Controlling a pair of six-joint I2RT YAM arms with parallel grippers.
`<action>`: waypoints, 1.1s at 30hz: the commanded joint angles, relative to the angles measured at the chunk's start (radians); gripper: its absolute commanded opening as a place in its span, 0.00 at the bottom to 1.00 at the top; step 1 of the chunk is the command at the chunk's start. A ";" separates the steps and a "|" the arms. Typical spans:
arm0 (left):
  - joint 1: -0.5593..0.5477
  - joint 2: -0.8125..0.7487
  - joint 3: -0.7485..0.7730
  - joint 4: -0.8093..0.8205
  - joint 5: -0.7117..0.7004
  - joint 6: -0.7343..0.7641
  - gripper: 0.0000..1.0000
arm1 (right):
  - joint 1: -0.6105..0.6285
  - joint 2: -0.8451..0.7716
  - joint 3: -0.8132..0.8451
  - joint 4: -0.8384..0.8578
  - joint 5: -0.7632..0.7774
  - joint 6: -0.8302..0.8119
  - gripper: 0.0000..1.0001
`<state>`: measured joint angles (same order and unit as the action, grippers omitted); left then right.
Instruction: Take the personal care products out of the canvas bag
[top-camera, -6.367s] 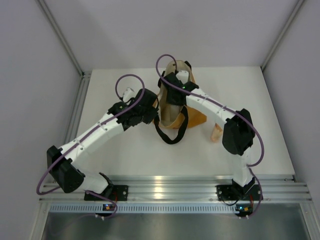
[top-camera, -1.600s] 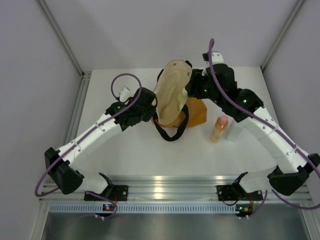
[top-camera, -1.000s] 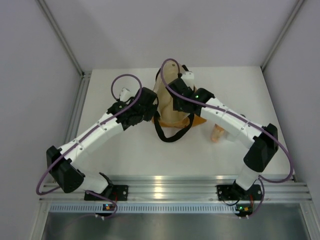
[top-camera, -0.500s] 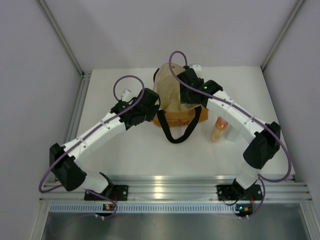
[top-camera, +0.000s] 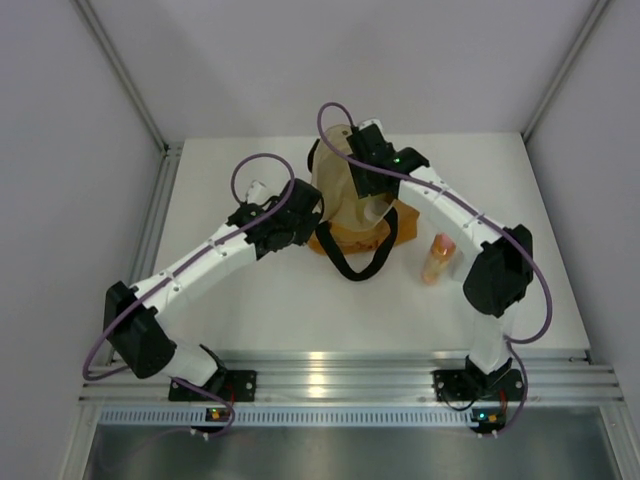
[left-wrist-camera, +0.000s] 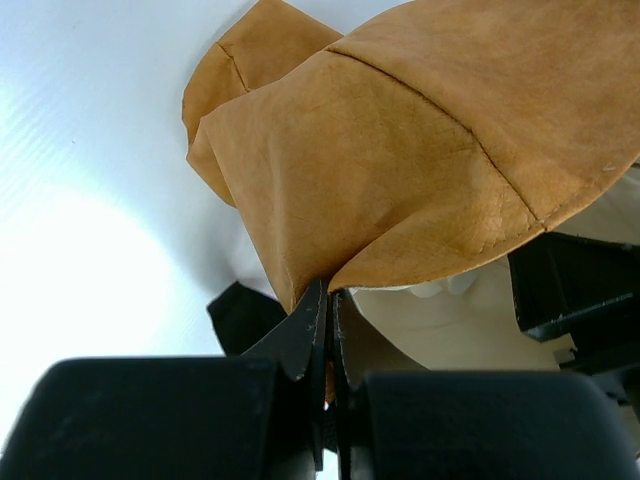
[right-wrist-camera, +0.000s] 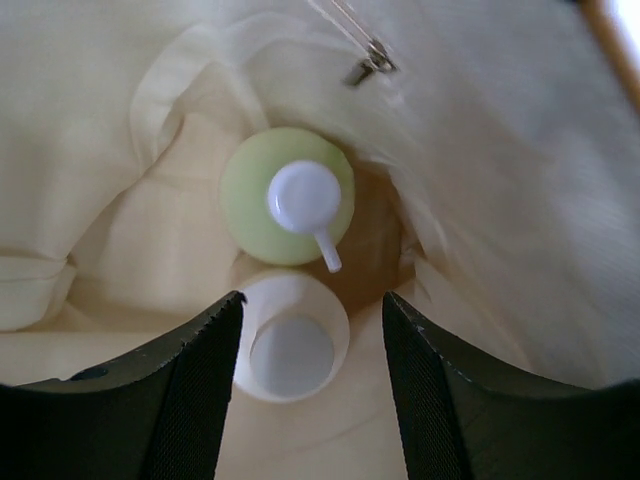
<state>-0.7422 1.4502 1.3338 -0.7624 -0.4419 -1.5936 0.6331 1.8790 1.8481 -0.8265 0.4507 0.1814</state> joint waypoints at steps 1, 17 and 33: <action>0.000 0.030 -0.012 -0.015 -0.011 0.027 0.00 | -0.038 0.031 0.069 0.061 0.017 -0.063 0.57; -0.002 0.042 -0.018 -0.015 -0.008 0.046 0.00 | -0.084 0.104 0.057 0.145 -0.167 -0.135 0.57; -0.002 0.052 -0.015 -0.015 -0.011 0.055 0.00 | -0.113 0.161 0.023 0.171 -0.230 -0.120 0.41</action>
<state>-0.7422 1.4822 1.3331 -0.7620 -0.4423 -1.5524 0.5335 2.0098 1.8679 -0.6754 0.2565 0.0635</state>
